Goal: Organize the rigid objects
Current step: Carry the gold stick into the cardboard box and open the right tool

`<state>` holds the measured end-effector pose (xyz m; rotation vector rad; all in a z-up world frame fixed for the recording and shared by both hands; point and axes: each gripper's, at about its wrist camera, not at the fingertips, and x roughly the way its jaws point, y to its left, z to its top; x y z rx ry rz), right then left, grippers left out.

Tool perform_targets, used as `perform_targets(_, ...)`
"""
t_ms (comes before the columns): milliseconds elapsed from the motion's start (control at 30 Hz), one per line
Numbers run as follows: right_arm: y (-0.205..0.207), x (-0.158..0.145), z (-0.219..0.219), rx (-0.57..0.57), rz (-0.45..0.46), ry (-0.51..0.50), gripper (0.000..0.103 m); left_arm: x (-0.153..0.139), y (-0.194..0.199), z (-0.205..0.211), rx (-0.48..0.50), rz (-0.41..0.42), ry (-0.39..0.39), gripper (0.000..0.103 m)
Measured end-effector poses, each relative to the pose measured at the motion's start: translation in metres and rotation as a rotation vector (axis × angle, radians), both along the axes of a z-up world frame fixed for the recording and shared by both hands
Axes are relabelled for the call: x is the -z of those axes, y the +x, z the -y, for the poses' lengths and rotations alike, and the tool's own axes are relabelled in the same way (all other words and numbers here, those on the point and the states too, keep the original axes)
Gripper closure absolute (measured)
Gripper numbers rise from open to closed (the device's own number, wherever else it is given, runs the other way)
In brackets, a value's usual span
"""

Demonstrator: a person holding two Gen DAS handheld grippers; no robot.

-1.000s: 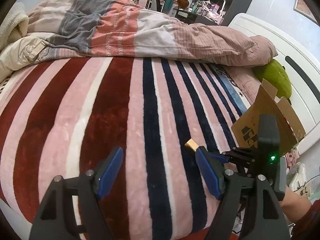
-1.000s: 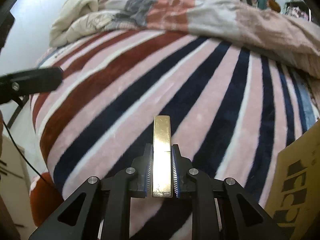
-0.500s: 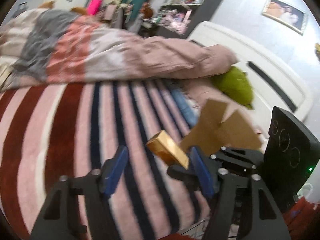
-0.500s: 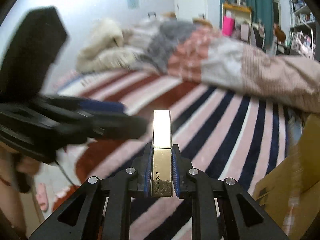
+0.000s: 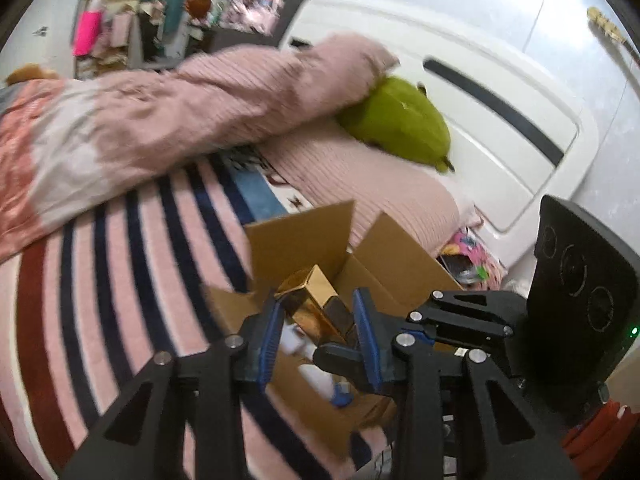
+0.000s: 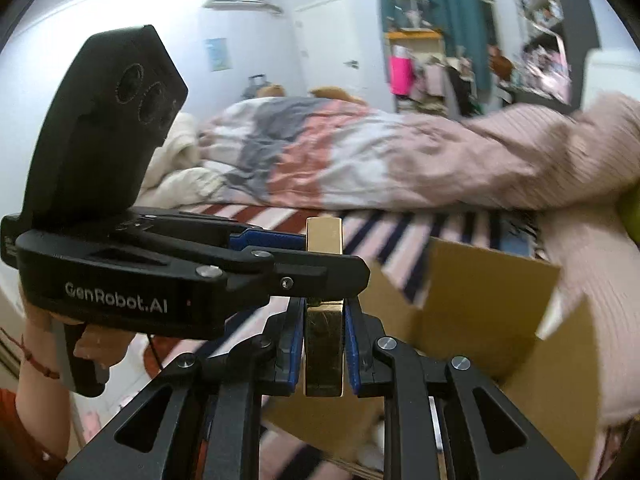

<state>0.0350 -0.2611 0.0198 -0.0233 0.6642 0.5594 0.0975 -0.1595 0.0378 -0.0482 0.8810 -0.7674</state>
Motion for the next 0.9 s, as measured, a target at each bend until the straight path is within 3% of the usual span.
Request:
perform_targets(200, 0.024, 0.020, 0.041, 0.056, -0.162, -0.035, 0.090, 0.027, 0.025, 0.047, 0.050, -0.124, 0.121, 0.070)
perform_targets(433, 0.043, 0.040, 0.040, 0.038, -0.316, -0.135, 0.090, 0.046, 0.037, 0.061, 0.050, -0.209, 0.197, 0.070)
perform_targets(533, 0.042, 0.046, 0.041, 0.035, -0.342, -0.180, 0.089, 0.046, 0.035, 0.062, 0.038, -0.201, 0.214, 0.070)
perform_targets(600, 0.042, 0.046, 0.041, 0.039, -0.346, -0.196, 0.089, 0.041, 0.032, 0.058, 0.036, -0.188, 0.195, 0.062)
perform_targets(667, 0.042, 0.046, 0.041, 0.047, -0.345, -0.197, 0.088, 0.034, 0.027, 0.048, 0.004, -0.149, 0.194, 0.048)
perform_targets(700, 0.041, 0.045, 0.042, 0.049, -0.340, -0.196, 0.087, 0.030, 0.025, 0.043, -0.007, -0.135, 0.194, 0.047)
perform_targets(767, 0.036, 0.040, 0.043, 0.060, -0.316, -0.184, 0.074, 0.019, 0.016, 0.031, -0.036, -0.097, 0.184, 0.041)
perform_targets(833, 0.031, 0.033, 0.046, 0.066, -0.282, -0.153, 0.066, 0.008, 0.003, 0.017, -0.082, -0.039, 0.172, 0.031)
perform_targets(900, 0.025, 0.025, 0.048, 0.076, -0.244, -0.124, 0.059, -0.001, -0.009, 0.001, -0.124, 0.010, 0.161, 0.029)
